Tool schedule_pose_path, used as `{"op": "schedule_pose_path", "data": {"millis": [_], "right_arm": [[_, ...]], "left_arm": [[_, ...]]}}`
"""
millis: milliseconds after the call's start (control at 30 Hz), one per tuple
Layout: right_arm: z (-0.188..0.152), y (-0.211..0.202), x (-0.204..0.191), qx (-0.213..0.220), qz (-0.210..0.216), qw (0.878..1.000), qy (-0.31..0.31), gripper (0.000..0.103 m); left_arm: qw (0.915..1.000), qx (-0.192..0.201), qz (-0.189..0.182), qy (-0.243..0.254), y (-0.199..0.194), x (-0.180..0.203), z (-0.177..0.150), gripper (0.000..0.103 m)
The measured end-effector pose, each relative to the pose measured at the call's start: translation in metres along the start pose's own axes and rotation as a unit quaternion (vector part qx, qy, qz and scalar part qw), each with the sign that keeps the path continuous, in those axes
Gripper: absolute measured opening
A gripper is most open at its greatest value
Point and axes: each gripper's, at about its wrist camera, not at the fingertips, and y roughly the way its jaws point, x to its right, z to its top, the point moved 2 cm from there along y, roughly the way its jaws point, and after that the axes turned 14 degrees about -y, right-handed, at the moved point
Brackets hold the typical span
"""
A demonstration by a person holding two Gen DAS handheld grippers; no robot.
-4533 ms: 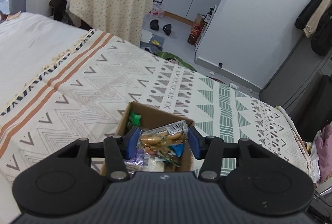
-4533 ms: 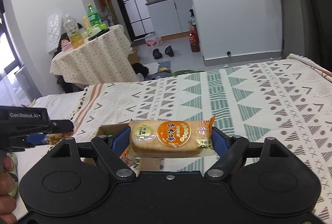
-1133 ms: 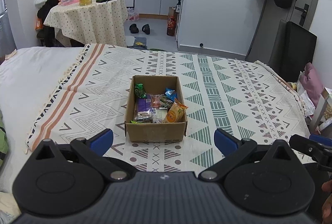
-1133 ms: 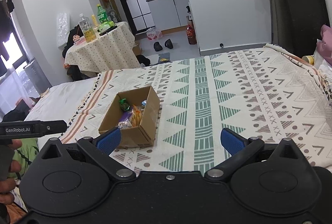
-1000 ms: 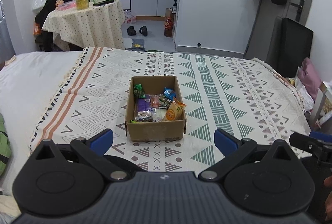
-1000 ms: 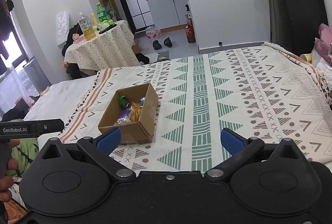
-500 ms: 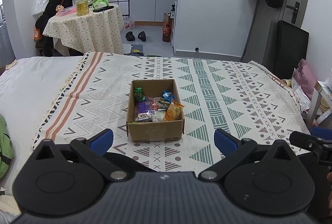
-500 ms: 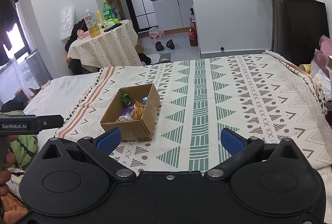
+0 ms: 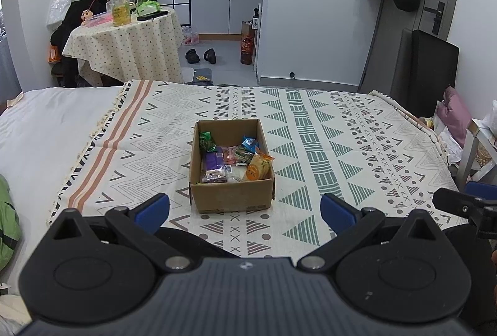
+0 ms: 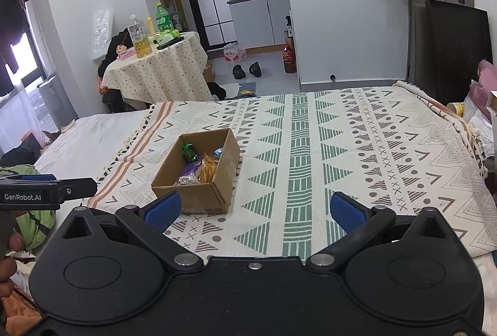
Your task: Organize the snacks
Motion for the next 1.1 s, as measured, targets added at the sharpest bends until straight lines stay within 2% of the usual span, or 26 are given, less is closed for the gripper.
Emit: {"op": "schedule_pose_path", "data": {"millis": [1100], "right_arm": [[0.0006, 0.0014, 0.0005, -0.001, -0.001, 1.0, 0.0, 0.103]], "left_arm": [[1.0, 0.002, -0.005, -0.004, -0.0018, -0.0033, 0.0003, 0.103]]}}
